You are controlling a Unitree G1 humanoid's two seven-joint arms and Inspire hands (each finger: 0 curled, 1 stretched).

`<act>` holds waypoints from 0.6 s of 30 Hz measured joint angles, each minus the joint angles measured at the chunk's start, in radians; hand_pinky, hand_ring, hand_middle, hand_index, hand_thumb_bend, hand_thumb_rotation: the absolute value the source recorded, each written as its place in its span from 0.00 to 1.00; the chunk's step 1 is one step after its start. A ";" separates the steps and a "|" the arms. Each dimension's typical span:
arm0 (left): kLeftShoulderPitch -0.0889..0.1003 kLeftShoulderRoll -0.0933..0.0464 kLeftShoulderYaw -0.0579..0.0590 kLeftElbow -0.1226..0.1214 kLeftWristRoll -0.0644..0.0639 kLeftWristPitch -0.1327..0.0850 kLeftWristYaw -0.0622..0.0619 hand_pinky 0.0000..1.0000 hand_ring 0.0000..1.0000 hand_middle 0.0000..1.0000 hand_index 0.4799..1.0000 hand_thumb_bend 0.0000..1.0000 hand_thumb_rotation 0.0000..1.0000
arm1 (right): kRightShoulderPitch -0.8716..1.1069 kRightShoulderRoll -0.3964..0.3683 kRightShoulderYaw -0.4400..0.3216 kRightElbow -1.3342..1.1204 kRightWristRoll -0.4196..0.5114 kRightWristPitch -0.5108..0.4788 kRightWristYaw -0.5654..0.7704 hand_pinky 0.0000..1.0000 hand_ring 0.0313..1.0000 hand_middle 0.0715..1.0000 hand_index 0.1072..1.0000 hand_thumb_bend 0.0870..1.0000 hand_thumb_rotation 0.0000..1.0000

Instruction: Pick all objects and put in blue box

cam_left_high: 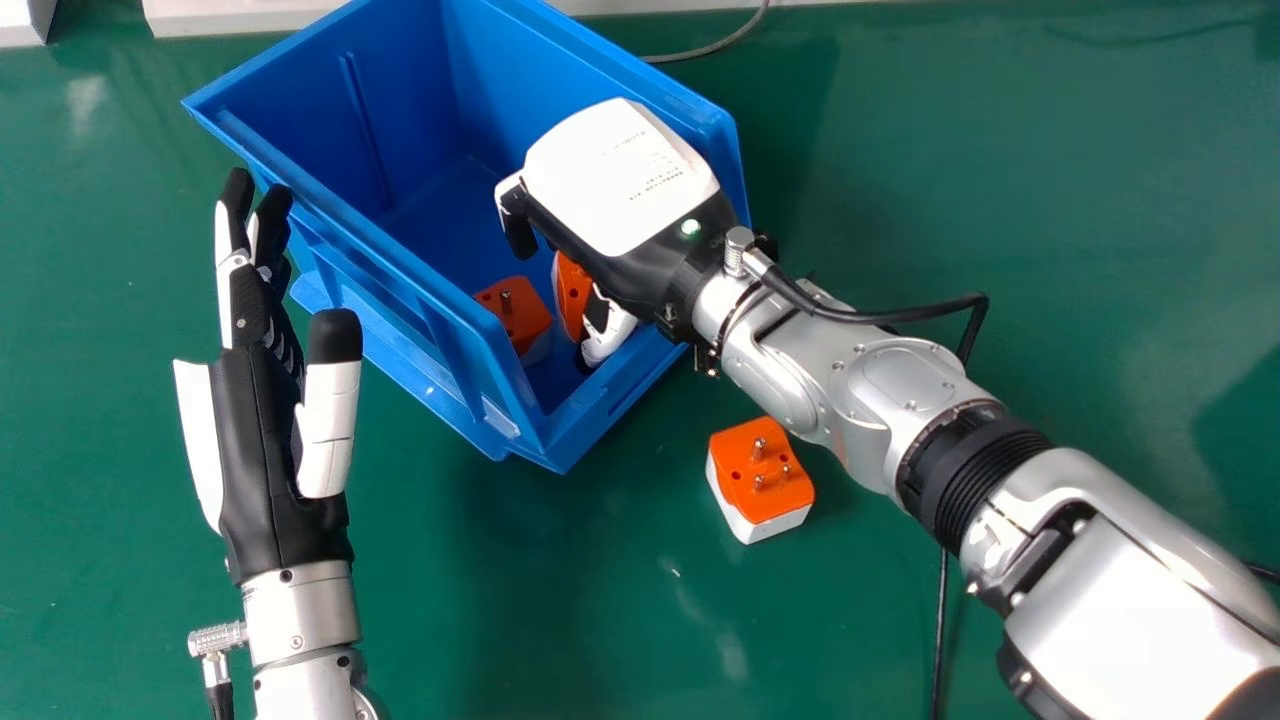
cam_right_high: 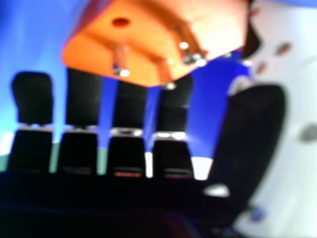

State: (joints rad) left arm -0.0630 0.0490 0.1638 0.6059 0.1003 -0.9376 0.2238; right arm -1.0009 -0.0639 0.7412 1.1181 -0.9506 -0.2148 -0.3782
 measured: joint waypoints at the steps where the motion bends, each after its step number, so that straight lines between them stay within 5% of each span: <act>1: 0.000 0.000 0.000 0.000 0.000 0.000 0.000 0.97 0.95 0.94 0.93 0.99 0.95 | -0.003 0.002 0.000 0.001 0.003 0.005 0.014 0.32 0.37 0.47 0.46 0.47 0.00; 10: -0.001 0.000 0.000 0.001 0.000 0.000 0.000 0.97 0.95 0.94 0.93 0.99 0.95 | -0.010 0.009 0.026 -0.040 -0.030 0.119 0.115 0.34 0.37 0.46 0.47 0.47 0.00; 15: -0.002 0.000 0.000 0.001 0.001 -0.001 0.000 0.97 0.95 0.94 0.93 0.98 0.95 | -0.010 0.005 0.062 -0.090 -0.076 0.185 0.188 0.56 0.61 0.68 0.62 0.68 0.07; 18: -0.004 0.000 -0.001 0.002 0.001 -0.001 0.000 0.98 0.95 0.94 0.93 0.98 0.95 | -0.005 -0.006 0.066 -0.115 -0.080 0.198 0.213 0.81 0.84 0.87 0.81 0.87 0.19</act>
State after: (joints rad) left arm -0.0670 0.0491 0.1626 0.6081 0.1009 -0.9385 0.2241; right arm -1.0060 -0.0698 0.8077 1.0035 -1.0303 -0.0168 -0.1651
